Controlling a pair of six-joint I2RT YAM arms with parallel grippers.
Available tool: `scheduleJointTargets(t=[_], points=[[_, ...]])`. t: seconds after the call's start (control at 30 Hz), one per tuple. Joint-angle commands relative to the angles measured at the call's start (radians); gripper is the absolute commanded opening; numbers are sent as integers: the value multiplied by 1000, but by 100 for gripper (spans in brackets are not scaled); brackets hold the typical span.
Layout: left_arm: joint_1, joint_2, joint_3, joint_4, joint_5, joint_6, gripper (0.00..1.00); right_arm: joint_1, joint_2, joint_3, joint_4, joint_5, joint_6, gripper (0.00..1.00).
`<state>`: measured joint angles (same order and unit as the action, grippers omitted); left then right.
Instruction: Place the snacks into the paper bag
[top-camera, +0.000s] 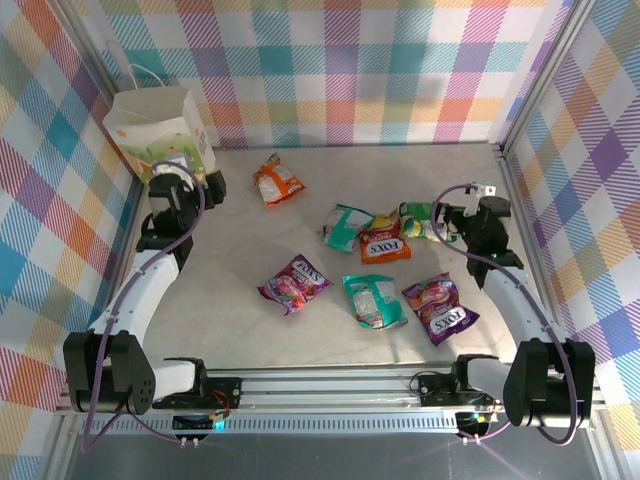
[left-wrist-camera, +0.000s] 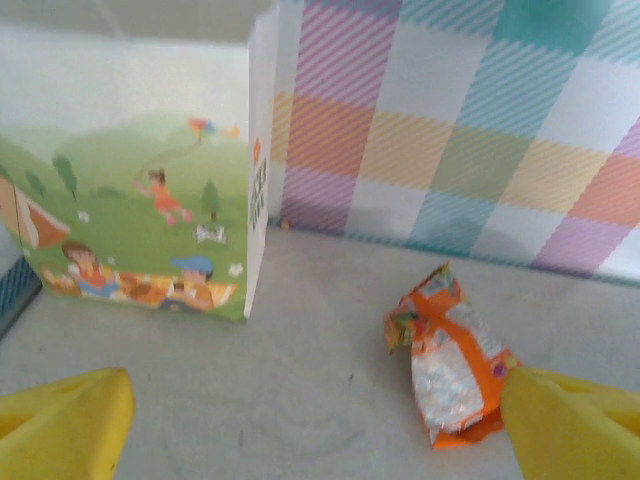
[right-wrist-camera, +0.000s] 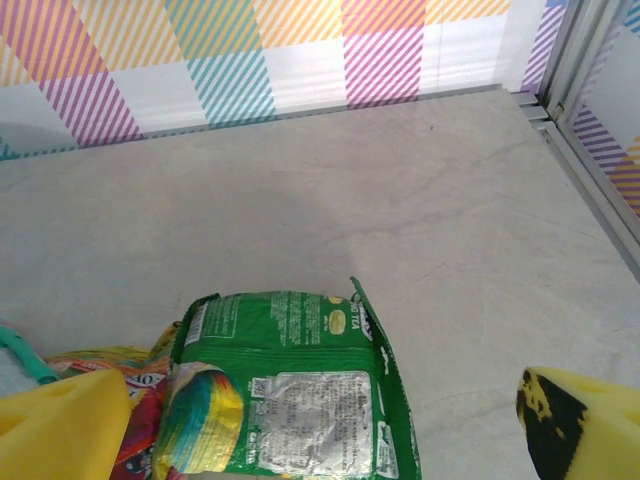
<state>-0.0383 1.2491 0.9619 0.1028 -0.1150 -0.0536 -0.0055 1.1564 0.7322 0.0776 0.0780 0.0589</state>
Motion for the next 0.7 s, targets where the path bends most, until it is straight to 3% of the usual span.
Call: scheduleJointTargets(t=[0.0, 0.47, 0.67], points=[[-9, 35, 90, -85, -58, 21, 93, 18, -11, 78, -122, -14, -10, 99], [1, 291, 436, -109, -290, -8, 90, 21, -35, 181, -266, 0, 85, 99], [59, 401, 591, -169, -339, -54, 89, 21, -52, 192, -274, -17, 91, 99]])
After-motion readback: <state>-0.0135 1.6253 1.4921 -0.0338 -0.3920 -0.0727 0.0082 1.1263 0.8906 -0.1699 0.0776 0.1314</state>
